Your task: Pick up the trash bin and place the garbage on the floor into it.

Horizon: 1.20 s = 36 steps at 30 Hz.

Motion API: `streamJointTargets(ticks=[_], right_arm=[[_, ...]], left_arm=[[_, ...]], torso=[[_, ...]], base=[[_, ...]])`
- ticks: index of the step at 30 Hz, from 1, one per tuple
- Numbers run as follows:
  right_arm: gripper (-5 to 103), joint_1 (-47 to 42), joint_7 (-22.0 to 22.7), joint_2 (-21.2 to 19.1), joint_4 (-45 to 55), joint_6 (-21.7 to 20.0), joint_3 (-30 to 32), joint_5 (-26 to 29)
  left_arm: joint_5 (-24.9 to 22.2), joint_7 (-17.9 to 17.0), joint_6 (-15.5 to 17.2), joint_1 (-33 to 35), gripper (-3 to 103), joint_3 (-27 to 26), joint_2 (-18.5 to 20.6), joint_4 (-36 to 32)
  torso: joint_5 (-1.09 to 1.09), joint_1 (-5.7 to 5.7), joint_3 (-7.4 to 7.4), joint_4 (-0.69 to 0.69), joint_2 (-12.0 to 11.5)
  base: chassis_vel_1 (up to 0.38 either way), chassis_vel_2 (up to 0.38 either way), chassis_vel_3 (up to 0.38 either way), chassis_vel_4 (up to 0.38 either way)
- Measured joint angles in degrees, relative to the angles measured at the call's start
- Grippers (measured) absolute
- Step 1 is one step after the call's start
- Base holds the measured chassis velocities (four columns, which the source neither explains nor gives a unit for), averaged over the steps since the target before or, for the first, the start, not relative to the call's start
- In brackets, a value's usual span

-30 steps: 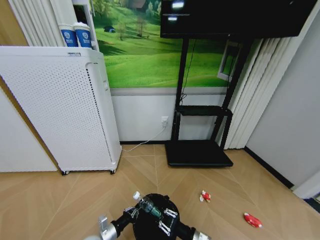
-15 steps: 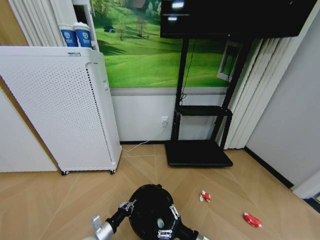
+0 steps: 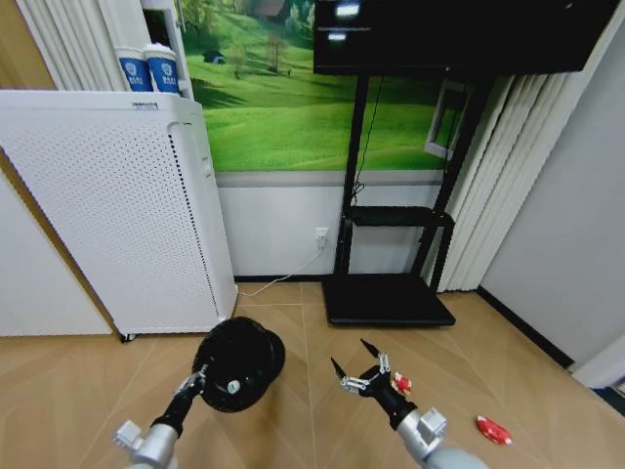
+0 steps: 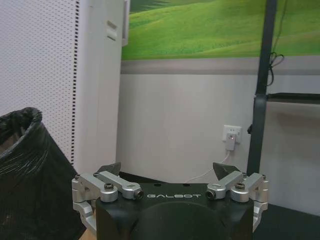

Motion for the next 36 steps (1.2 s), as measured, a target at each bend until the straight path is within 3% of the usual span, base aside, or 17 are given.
streamJointTargets(ticks=[8, 16, 26, 36], right_arm=[[100, 0.3, -0.1, 1.4, 0.0, 0.0, -0.7, -0.4], [100, 0.3, -0.4, 1.4, -0.6, -0.4, -0.8, -1.0], [100, 0.4, -0.5, 1.1, -1.1, -0.2, -0.3, -1.2], [100, 2.3, 0.6, 1.3, -5.0, 3.6, -0.5, -2.8]], left_arm=[[2.2, -2.2, -0.3, 1.7, 4, -3.2, -1.1, -0.1], [1.1, -2.2, 0.6, 1.2, 4, -6.6, 0.4, 2.0], [0.8, -1.9, 1.2, 1.0, 4, -7.2, 0.9, 2.7], [1.1, -2.7, 1.6, 0.0, 4, -8.1, 1.0, 6.0]], torso=[[0.0, 0.0, 0.0, 0.02, 0.0], [0.0, 0.0, 0.0, -0.01, 0.0], [0.0, 0.0, 0.0, 0.01, 0.0], [0.0, 0.01, 0.0, -0.01, 0.0]], base=[[-0.056, -0.049, 0.051, 0.048], [-0.165, -0.166, 0.178, 0.176], [-0.28, -0.284, 0.27, 0.276], [-0.154, -0.156, 0.139, 0.163]])
